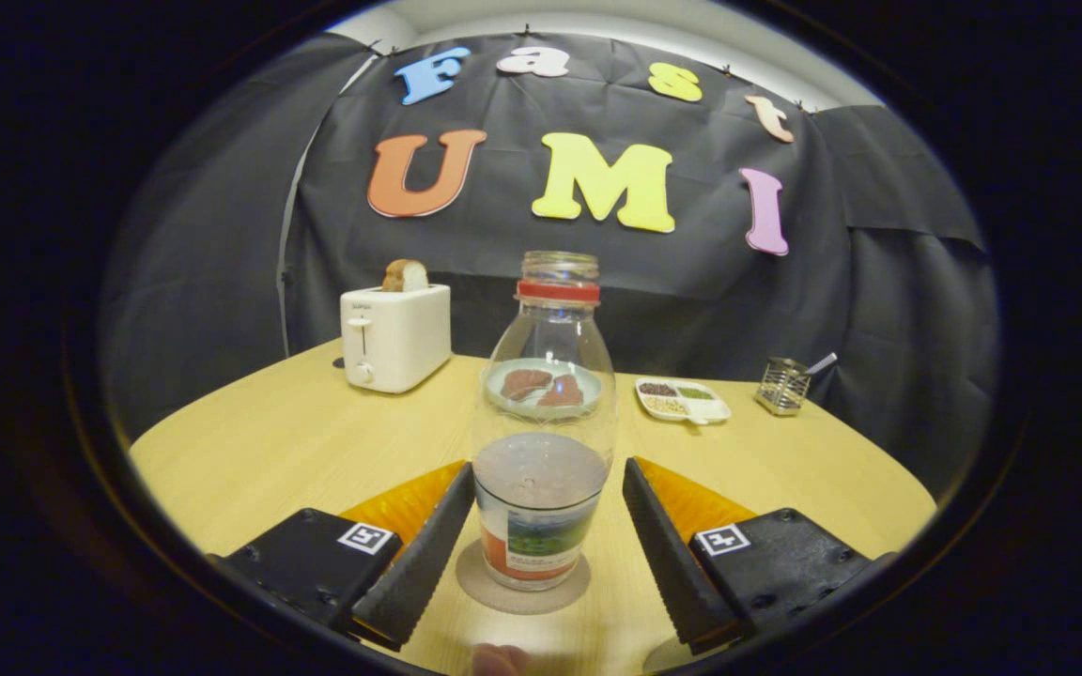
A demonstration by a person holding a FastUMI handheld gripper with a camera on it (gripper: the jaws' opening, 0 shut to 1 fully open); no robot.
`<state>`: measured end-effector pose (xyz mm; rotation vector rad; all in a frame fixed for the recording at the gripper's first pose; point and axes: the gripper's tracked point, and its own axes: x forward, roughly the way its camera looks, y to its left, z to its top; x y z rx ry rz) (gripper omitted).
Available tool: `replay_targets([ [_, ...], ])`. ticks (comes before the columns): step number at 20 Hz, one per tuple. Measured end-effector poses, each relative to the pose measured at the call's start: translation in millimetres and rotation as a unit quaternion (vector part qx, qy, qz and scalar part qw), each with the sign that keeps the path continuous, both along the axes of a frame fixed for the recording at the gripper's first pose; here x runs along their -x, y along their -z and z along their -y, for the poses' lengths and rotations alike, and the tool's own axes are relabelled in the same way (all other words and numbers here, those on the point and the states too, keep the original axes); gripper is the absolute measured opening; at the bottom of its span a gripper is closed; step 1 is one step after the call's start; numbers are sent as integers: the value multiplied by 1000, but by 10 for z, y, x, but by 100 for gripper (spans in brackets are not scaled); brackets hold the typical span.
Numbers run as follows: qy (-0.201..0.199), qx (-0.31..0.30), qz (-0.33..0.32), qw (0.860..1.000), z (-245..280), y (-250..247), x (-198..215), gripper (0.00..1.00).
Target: Take the bottle from table, then pour the juice into the cup, finally place the bottle on the coaster
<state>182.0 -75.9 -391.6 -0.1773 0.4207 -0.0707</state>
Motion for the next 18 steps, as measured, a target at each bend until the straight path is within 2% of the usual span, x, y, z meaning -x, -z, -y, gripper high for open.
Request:
replay_targets([
  [5, 4, 15, 22, 1000, -24, -351, 107, 100],
  [9, 24, 15, 39, 999, -11, -797, 281, 100],
  [18, 35, -36, 128, 990, -199, -2470, 1074, 100],
])
